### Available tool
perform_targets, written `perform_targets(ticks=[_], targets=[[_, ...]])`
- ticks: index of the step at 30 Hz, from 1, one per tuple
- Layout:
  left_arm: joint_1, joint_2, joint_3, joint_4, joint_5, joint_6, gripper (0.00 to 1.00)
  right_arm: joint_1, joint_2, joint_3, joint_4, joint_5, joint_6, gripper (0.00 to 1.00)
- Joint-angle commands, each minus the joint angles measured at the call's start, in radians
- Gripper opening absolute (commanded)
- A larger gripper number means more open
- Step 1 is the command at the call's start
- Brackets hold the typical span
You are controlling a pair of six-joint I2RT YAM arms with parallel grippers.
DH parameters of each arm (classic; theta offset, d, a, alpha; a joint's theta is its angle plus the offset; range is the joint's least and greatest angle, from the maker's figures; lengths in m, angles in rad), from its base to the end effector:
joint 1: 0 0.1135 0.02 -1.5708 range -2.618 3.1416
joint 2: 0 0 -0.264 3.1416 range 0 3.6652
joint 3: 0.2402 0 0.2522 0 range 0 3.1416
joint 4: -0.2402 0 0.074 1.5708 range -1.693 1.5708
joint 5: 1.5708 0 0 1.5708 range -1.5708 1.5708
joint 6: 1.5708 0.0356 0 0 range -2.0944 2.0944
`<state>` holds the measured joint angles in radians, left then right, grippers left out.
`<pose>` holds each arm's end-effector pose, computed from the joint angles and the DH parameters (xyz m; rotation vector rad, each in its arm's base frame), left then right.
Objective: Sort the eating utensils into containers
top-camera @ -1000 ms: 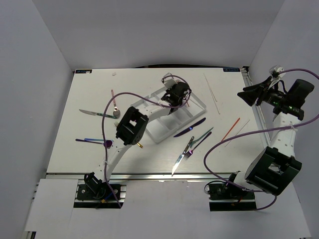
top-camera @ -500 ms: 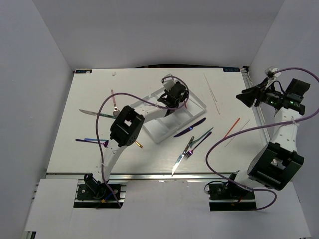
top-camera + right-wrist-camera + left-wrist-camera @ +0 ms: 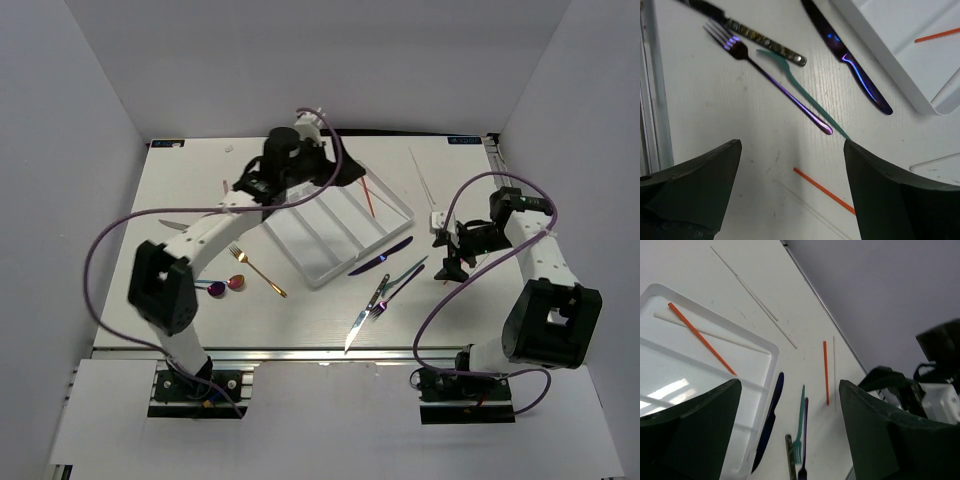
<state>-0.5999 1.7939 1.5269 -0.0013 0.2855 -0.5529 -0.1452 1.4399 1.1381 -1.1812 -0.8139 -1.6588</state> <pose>0.3532 -0.2538 0.3355 0.2599 1.9485 -1.0472 0.2471 -0.0100 0.2616 -1.6763 1.7091 0.5571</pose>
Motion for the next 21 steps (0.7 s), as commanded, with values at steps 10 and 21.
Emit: perform_targets(ticks=[10,21], targets=[[0.038,-0.678,-0.536,-0.262,0.04,0.422,0.98,0.044,0.02,0.019,0.029,0.472,-0.337,0.86],[0.037,-0.901,-0.703,-0.24,0.012,0.469,0.98,0.055,0.126,-0.029,0.216,0.545,-0.306,0.6]])
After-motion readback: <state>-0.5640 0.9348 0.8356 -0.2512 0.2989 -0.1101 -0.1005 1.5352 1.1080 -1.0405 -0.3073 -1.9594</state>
